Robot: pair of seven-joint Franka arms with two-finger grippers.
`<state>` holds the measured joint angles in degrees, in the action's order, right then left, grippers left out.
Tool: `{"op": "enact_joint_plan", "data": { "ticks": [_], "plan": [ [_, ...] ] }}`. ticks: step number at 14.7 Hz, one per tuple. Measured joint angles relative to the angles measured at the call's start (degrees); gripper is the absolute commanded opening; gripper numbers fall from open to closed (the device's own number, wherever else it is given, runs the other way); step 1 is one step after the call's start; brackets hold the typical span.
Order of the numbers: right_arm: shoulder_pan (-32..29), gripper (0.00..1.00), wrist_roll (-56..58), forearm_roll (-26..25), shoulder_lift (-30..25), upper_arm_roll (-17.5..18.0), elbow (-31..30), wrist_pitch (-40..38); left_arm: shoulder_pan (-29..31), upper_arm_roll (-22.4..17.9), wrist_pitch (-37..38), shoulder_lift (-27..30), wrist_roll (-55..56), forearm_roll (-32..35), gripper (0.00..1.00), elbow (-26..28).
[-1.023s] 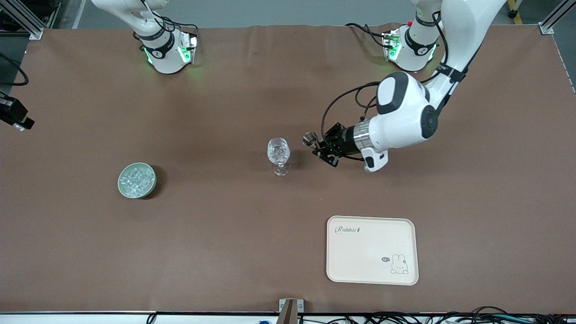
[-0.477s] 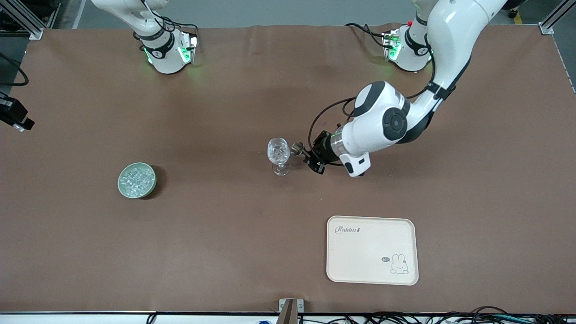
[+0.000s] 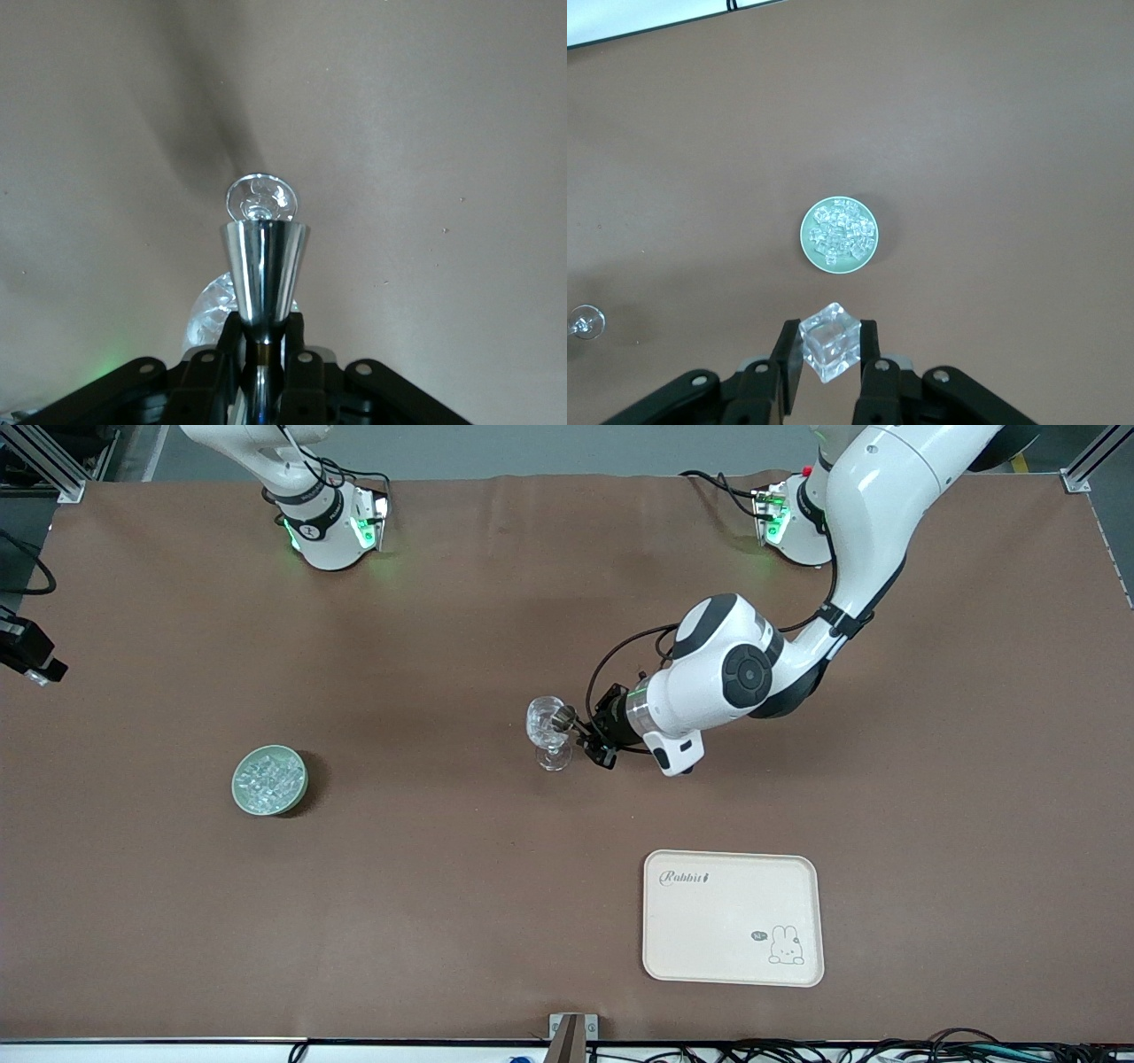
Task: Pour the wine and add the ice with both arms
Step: 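Tilt the jigger over the glass rim with the left gripper to pour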
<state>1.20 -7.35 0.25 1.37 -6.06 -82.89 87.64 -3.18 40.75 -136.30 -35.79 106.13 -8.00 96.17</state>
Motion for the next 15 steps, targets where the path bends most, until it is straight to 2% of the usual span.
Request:
{"op": "enact_joint_plan", "data": {
  "ticks": [5, 15],
  "plan": [
    [0.0, 0.01, 0.0, 0.6, 0.0, 0.0, 0.0, 0.0, -0.1, 2.1, 0.0, 0.0, 8.1, 12.3, 0.0, -0.1],
    [0.0, 0.01, 0.1, 0.7, 0.0, 0.0, 0.0, 0.0, -0.3, 4.8, 2.6, 0.0, 17.8, 28.5, 0.0, -0.3]
  ]
}}
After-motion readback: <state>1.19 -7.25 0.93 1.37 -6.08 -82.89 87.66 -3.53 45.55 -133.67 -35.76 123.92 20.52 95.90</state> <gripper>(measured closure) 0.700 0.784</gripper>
